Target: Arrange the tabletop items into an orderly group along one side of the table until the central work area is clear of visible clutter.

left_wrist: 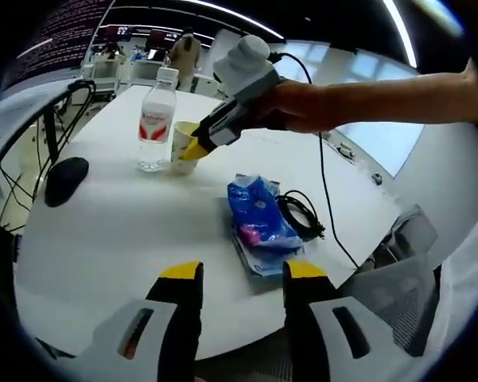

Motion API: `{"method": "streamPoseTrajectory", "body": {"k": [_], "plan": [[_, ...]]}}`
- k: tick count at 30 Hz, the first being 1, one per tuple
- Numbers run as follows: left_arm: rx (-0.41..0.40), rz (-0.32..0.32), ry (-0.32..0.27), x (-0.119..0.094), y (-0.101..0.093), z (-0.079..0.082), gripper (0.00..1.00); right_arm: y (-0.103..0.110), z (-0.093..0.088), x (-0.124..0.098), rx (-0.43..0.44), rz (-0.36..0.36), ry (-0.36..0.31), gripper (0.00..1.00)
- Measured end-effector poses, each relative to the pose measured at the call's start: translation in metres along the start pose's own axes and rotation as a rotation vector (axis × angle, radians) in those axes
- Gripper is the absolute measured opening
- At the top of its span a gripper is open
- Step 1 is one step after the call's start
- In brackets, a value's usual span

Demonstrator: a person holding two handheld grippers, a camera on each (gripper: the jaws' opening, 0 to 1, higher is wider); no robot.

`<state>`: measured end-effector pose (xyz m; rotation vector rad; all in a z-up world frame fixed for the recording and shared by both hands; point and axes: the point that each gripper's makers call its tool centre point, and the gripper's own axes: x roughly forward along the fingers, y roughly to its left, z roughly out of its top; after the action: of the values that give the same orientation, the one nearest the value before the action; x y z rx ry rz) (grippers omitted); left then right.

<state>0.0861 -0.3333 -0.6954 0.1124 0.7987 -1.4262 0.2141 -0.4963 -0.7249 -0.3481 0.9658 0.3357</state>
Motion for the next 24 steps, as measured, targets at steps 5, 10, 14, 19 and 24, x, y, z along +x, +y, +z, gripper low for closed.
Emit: {"method": "streamPoseTrajectory", "body": {"k": [5,10,14,19,24], "plan": [[-0.002,0.003,0.000,0.000,0.001,0.000,0.39,0.000,-0.001,-0.007,0.033,-0.006,-0.021,0.24],[0.010,0.009,0.010,0.000,0.002,-0.001,0.39,0.004,0.003,-0.015,0.058,-0.010,-0.056,0.28],[0.020,0.015,0.012,0.000,0.002,-0.002,0.39,0.007,0.005,-0.022,0.059,-0.014,-0.073,0.28],[0.029,0.022,0.019,0.000,0.003,-0.003,0.39,0.010,0.004,-0.030,0.104,-0.018,-0.106,0.30],[0.028,0.030,0.013,0.000,0.005,-0.002,0.39,0.013,0.004,-0.042,0.176,-0.015,-0.153,0.33]]}}
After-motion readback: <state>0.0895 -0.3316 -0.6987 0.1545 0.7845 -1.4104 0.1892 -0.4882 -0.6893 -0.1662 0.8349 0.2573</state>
